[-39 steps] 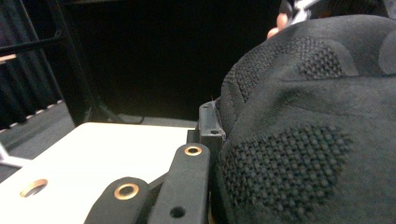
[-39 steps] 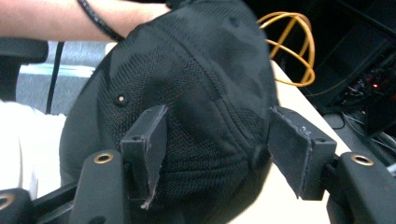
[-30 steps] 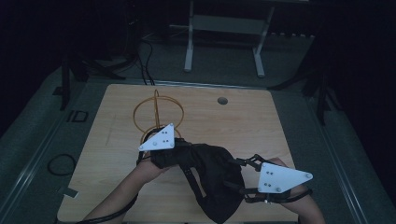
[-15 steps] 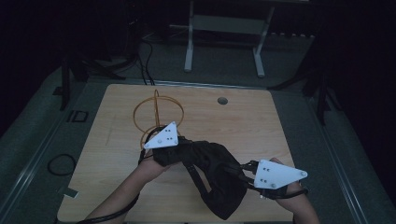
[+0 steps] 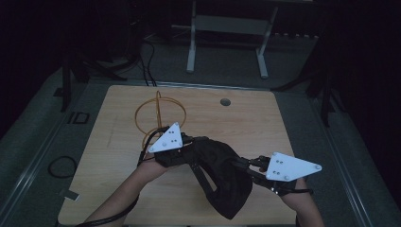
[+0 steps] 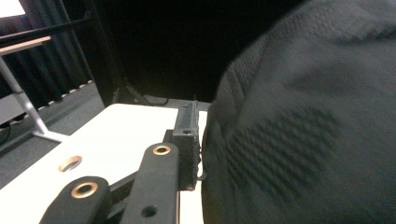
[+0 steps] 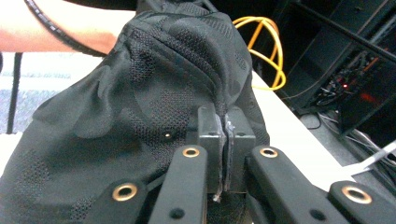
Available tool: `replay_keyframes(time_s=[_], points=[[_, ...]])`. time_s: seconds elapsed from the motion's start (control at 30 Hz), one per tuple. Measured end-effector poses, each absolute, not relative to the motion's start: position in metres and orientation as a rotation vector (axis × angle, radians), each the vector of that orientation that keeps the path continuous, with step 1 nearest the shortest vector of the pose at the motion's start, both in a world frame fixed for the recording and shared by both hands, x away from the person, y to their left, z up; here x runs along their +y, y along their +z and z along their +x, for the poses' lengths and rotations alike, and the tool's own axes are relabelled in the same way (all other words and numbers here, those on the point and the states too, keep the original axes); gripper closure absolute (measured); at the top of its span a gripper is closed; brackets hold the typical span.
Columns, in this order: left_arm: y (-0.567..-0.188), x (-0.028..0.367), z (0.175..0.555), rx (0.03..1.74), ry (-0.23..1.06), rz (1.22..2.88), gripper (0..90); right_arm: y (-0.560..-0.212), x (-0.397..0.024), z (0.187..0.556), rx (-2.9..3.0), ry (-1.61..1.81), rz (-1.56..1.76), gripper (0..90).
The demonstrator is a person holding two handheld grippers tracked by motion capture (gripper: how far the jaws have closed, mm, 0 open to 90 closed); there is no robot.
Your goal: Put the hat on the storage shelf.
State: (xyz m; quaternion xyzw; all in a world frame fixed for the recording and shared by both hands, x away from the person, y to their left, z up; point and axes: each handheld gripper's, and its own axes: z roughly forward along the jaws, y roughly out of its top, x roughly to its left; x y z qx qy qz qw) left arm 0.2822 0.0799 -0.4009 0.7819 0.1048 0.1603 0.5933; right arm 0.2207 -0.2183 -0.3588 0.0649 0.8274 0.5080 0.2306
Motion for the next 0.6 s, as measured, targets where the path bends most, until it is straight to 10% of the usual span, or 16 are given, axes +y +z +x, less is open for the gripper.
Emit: replay_keyframes(time_s=[0.23,0.6], points=[[-0.398,0.087,0.282,0.306,0.399,1.842,39.1,-0.354,-0.229,0.224,2.244,1.412,0.225,87.7],[-0.394,0.106,0.274,0.366,0.468,1.857,36.4,-0.353,-0.246,0.232,2.167,1.423,0.357,87.7]])
